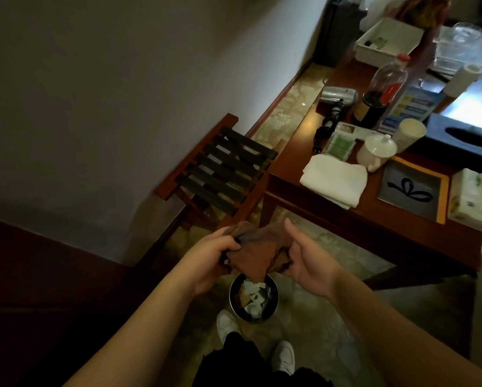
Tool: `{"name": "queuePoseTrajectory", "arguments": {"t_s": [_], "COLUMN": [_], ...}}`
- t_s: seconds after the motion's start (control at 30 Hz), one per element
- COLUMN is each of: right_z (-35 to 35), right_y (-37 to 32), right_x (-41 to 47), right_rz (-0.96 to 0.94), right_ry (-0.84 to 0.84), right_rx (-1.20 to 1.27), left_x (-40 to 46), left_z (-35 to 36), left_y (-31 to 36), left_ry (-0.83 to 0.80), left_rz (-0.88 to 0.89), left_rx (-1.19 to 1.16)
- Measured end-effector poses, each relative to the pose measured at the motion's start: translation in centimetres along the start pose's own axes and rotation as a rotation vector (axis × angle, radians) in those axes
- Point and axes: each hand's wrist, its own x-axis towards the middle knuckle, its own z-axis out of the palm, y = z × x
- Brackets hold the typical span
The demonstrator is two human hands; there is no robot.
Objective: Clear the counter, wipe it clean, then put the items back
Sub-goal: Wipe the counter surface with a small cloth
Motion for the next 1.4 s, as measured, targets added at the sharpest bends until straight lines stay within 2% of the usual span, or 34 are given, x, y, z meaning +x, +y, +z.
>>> {"name": "queuePoseTrajectory", "arguments": {"t_s": [0.1,0.2,0.27,0.37,0.43,0.5,0.57,0.6,0.67,0.77,0.83,1.0,1.1,1.17,1.27,1.4], "right_z": [1.0,1.5,2.1,2.8,2.8,3.1,2.9,2.5,1.4,-0.1,-0.7,-2.4,-4.6,-6.0,-7.5,-8.4], "right_y": [-0.5,-1.4,-2.4,-3.7,-4.3,-4.9,-5.6,-5.9,-6.4,-6.0,-5.1,-3.0,-1.6,-0.7,0.5,3.1], "right_x": [2.2,4.2,4.6,4.7,5.0,5.5,5.9,6.0,6.1,6.6,7.2,9.2,12.0,14.0,16.9,21.3], "right_rz": [-0.007,-0.149,-0.275,-0.387,-0.416,-0.374,-0.338,-0.316,-0.261,-0.163,-0.136,-0.168,-0.033,0.044,0.057,0.086], "right_ry": [0.095,0.265,0.320,0.296,0.304,0.329,0.379,0.394,0.401,0.376,0.355,0.320,0.327,0.304,0.338,0.449], "right_rx": [-0.077,-0.143,-0.276,-0.522,-0.544,-0.356,-0.268,-0.274,-0.310,-0.406,-0.448,-0.247,-0.495,-0.543,-0.480,-0.820], "left_x": [1.0,2.3,3.1,3.9,4.3,4.6,4.7,4.9,5.6,6.3,6.5,7.8,10.1,11.9,15.0,19.6], "left_z": [-1.5,-2.9,-3.9,-5.8,-7.2,-8.5,-9.4,-10.0,-11.3,-12.5,-12.3,-12.6,-13.8,-14.7,-16.7,-18.7], "left_y": [0.8,1.6,2.1,2.5,2.6,2.6,2.4,2.1,1.4,0.0,-0.8,-1.6,-2.3,-3.1,-4.6,-6.2], "left_ry": [-0.019,0.046,0.116,0.146,0.005,-0.185,-0.338,-0.358,-0.299,-0.169,-0.090,0.075,0.217,0.250,0.262,0.219], "left_rz": [-0.051,-0.028,0.000,0.059,0.045,-0.106,-0.175,-0.168,-0.135,-0.041,0.007,0.118,0.074,0.059,0.013,-0.031], "left_rx": [-0.026,-0.066,0.033,0.259,0.241,0.153,0.225,0.275,0.236,-0.124,-0.246,-0.195,-0.140,-0.068,0.087,0.435]}}
